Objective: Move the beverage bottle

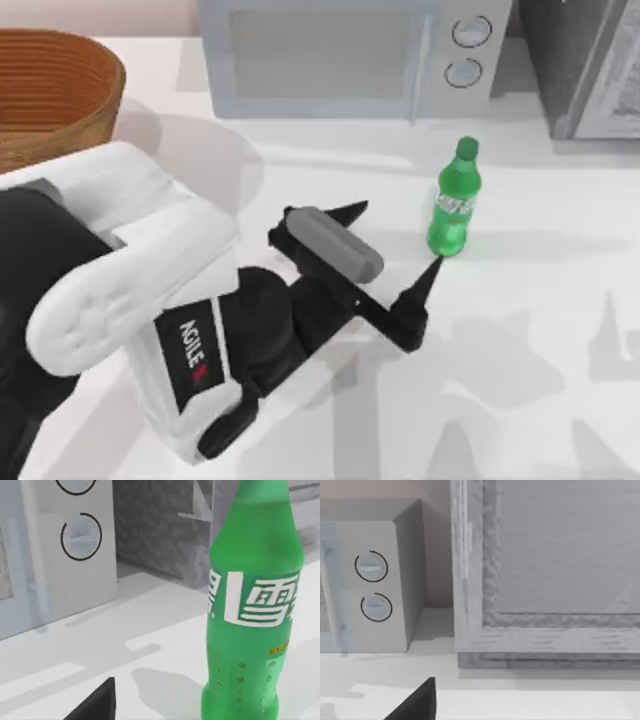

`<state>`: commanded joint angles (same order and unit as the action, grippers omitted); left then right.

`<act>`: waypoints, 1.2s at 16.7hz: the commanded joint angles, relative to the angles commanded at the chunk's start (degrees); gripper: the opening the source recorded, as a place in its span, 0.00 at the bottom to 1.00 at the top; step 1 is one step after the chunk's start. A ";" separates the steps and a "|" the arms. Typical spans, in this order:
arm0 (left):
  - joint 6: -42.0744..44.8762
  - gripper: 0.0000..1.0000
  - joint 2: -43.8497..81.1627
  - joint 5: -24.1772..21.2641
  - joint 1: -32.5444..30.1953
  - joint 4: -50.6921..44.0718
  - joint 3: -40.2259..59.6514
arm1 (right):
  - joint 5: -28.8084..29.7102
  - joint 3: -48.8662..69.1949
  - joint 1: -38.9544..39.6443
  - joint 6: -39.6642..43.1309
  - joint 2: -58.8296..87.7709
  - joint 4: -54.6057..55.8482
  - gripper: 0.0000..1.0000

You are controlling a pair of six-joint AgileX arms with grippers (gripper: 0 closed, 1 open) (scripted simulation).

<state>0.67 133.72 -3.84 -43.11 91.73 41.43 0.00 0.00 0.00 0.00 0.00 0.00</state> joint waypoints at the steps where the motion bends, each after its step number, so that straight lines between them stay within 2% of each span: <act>1: 0.00 1.00 1.23 -0.05 -0.44 1.03 0.52 | 0.00 0.00 0.00 0.00 0.00 0.00 1.00; 10: -0.01 1.00 2.33 -0.08 -0.58 0.16 2.63 | 0.00 0.00 0.00 0.00 0.00 0.00 1.00; 20: -0.09 1.00 9.04 0.58 -1.39 -15.14 24.77 | 0.00 0.00 0.00 0.00 0.00 0.00 1.00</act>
<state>0.58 142.76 -3.26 -44.49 76.59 66.20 0.00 0.00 0.00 0.00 0.00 0.00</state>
